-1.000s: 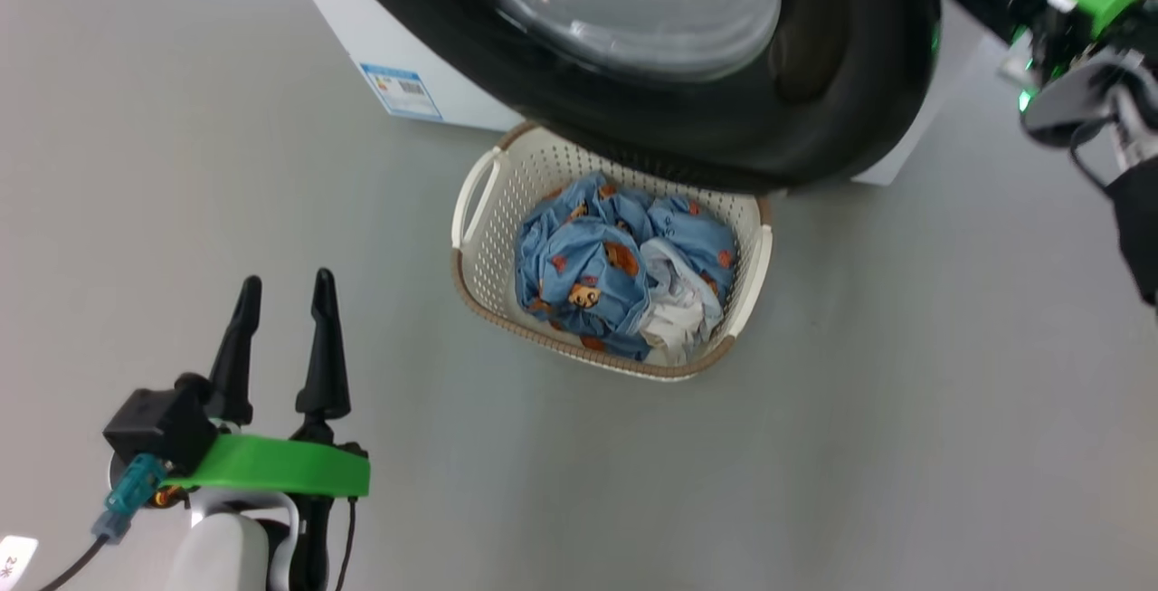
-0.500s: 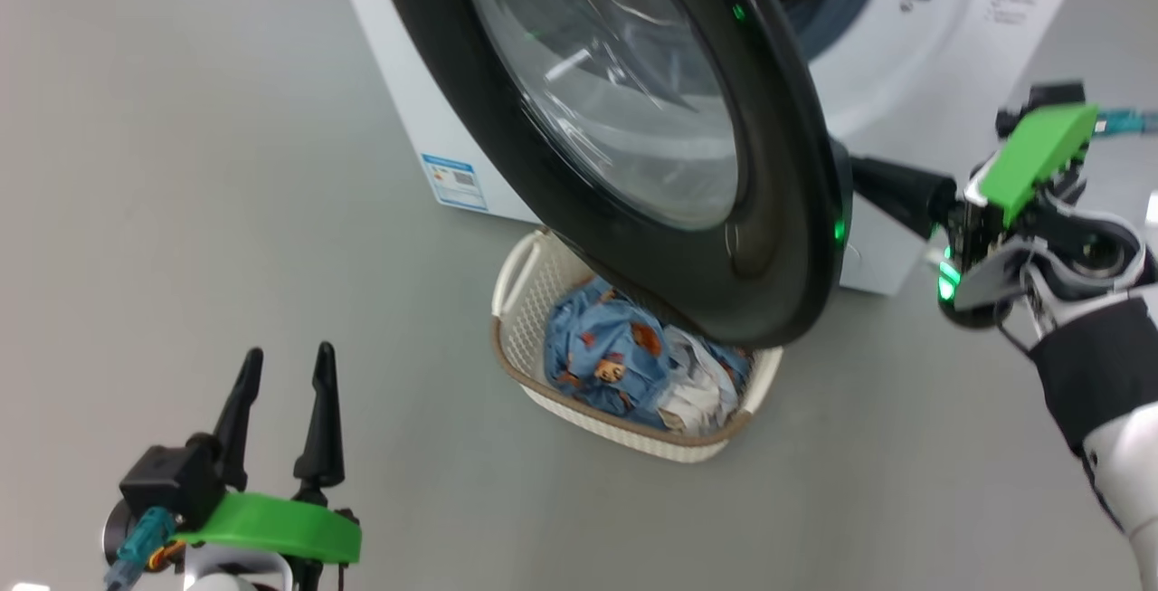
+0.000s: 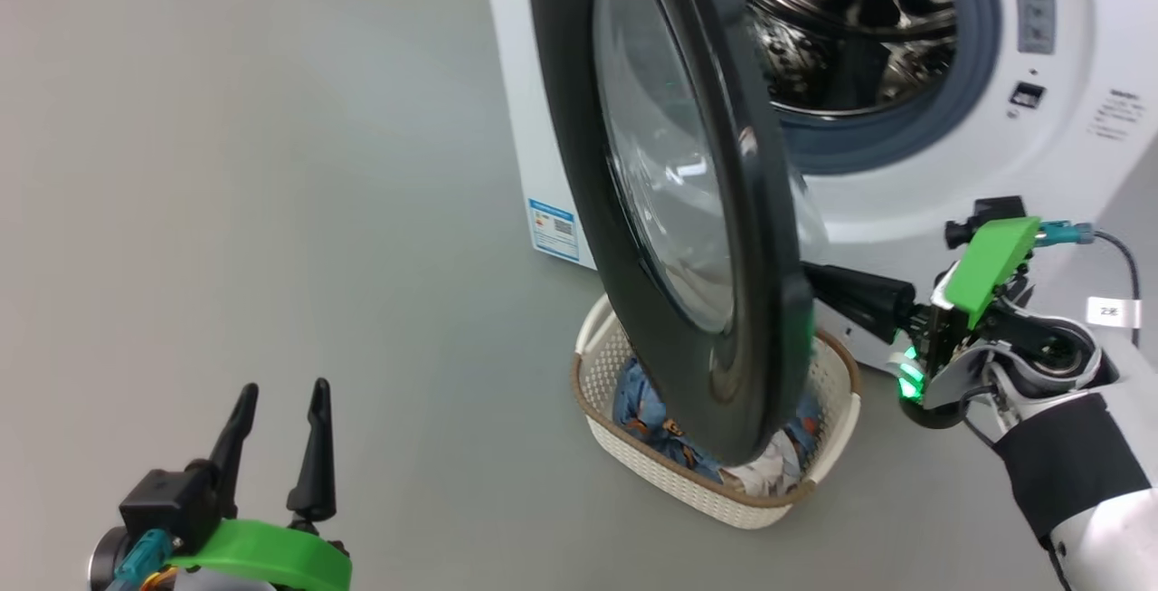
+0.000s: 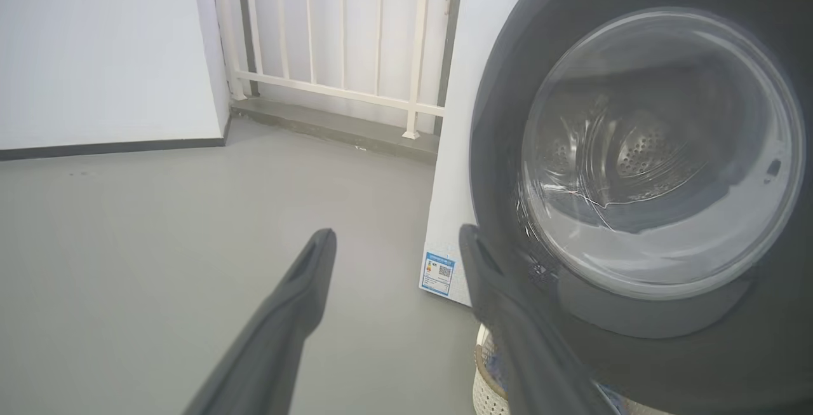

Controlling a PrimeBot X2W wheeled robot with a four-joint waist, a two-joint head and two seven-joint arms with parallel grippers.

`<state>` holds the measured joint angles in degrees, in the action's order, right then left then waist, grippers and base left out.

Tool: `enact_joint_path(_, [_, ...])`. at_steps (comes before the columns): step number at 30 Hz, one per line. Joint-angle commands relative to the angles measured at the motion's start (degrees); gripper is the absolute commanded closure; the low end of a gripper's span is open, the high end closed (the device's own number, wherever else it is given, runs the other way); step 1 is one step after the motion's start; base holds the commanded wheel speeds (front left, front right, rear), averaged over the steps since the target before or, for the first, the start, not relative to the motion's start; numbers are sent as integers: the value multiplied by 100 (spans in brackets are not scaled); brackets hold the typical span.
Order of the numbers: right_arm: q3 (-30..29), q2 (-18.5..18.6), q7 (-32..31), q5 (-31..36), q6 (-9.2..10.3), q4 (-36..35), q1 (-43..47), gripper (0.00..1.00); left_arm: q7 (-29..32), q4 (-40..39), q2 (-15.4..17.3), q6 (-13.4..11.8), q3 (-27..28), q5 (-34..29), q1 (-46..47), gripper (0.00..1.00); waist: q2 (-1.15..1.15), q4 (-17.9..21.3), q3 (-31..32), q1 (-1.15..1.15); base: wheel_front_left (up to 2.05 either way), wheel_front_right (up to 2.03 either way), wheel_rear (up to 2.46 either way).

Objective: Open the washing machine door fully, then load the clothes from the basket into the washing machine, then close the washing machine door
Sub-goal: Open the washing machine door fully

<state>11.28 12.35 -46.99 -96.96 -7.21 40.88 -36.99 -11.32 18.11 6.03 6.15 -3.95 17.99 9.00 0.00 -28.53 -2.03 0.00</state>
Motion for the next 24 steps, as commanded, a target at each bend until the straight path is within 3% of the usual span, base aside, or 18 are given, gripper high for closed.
enact_joint_path(1, [114,-148,-99,-68,-28,-223,-33,100,2,-216,132,-51,183,-24,16,0,0,-170,120,0,0,0,0])
enact_joint_path(13, [179,-444,-256,25,-28,-216,-157,100,28,-436,173,-155,218,54,-137,0,0,-209,79,0,0,0,0])
enact_joint_path(24, [24,-453,-260,109,-28,-241,-137,100,66,-480,186,-213,156,96,-157,0,0,-172,140,0,0,0,0])
